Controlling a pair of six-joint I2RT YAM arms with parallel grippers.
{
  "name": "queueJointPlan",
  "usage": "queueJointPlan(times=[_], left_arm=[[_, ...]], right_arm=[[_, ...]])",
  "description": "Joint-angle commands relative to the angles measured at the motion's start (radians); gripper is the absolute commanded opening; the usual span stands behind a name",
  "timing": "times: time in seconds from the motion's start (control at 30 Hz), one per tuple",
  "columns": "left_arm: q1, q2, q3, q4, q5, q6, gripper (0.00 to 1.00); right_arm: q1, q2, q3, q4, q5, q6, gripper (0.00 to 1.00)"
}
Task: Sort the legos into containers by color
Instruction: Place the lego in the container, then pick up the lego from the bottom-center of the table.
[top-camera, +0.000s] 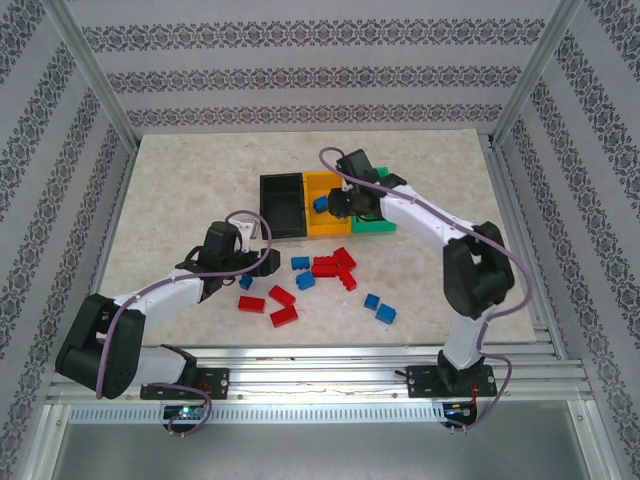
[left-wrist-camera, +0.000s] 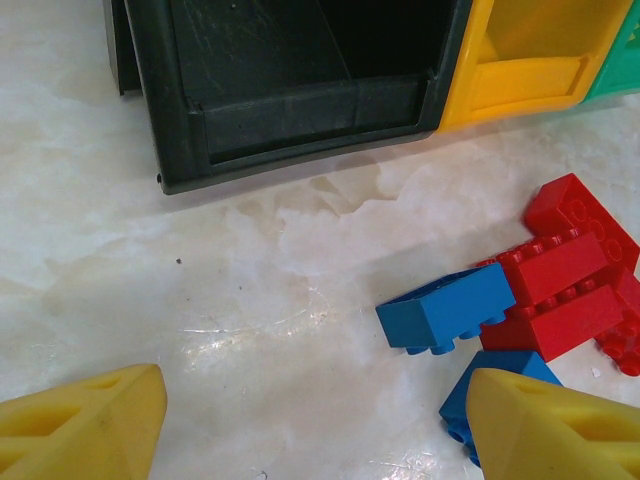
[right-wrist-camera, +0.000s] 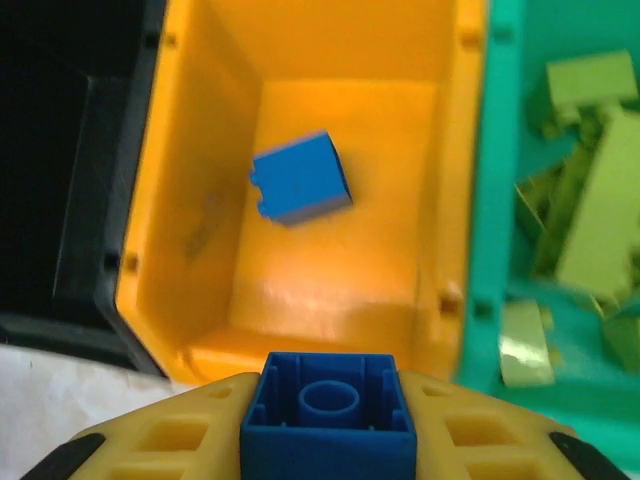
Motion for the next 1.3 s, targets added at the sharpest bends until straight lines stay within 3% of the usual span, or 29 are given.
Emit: queueJointPlan(times=[0.0,0.17,0.33,0.9,1.27], left_arm=[[0.011,0.001,0.013,0.022,-0.01,-0.007,0.79],[0.011,0.001,0.014,0.018,-0.011,-0.006,0.79],[0.012,0.001,0.018,0.015,-0.01,-0.005,0.79],[0.01,0.012,0.017,0.029,0.016,-0.019,0.79],[0.01,0.021,0.018,0.033,0.027,-0.023,0.79]], right_arm=[[-0.009,0.091,0.117,-0.07,0.026,-0.069,0.36],[-0.012,0.163,0.199,-0.121,0.042,-0.092,0.49],[-0.001,0.099,0.126,-0.102,0.044,-0.088,0.51],[0.124,-0.372,-0.456,-0.136,0.002,-0.08,0.53],[0.164,-0.637,-0.794,-0.183,-0.016,0.113,0.54]])
